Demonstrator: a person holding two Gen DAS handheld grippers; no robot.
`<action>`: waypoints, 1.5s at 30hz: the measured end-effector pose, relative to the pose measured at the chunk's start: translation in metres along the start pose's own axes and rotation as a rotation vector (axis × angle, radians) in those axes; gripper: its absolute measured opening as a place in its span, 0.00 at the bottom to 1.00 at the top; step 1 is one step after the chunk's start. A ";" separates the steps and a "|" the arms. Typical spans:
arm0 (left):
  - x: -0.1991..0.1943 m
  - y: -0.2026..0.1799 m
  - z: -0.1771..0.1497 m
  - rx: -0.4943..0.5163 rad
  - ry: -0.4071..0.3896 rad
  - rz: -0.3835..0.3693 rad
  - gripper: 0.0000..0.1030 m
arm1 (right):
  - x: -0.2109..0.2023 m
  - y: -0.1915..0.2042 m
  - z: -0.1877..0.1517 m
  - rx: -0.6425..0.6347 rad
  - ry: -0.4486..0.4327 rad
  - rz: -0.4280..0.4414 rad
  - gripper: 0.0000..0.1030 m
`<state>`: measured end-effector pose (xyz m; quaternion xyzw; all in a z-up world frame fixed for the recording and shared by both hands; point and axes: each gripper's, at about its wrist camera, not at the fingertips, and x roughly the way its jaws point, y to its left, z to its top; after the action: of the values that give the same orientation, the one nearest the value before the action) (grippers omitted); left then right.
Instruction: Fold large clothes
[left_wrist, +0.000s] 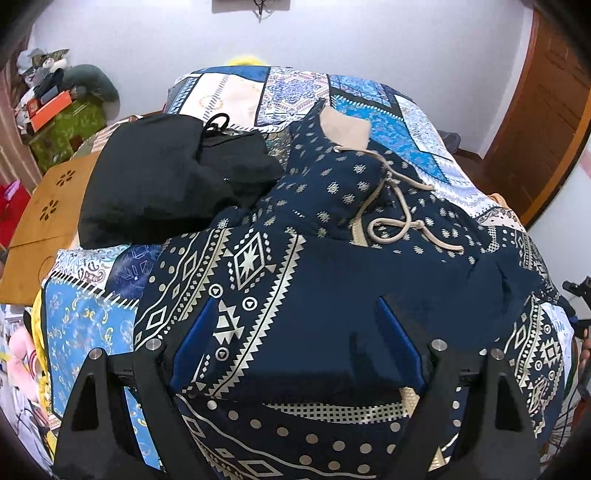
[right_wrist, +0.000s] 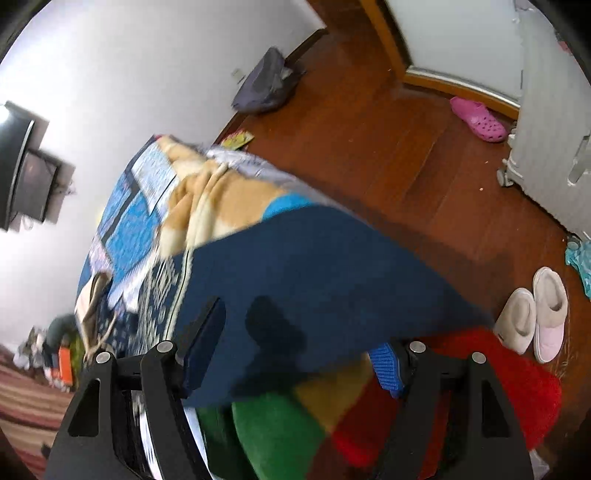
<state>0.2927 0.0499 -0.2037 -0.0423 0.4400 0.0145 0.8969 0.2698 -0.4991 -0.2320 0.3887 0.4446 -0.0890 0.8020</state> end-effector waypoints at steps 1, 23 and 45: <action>0.000 0.001 -0.001 0.000 0.000 0.003 0.84 | 0.002 0.003 0.003 0.001 -0.015 -0.022 0.60; -0.022 0.038 -0.008 -0.070 -0.049 -0.035 0.84 | -0.100 0.248 -0.031 -0.661 -0.241 0.260 0.10; -0.033 0.050 -0.024 -0.011 -0.027 0.008 0.84 | 0.072 0.266 -0.209 -1.000 0.461 0.057 0.15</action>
<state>0.2503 0.0976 -0.1949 -0.0454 0.4279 0.0209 0.9025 0.3073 -0.1562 -0.2073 -0.0182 0.5861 0.2424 0.7729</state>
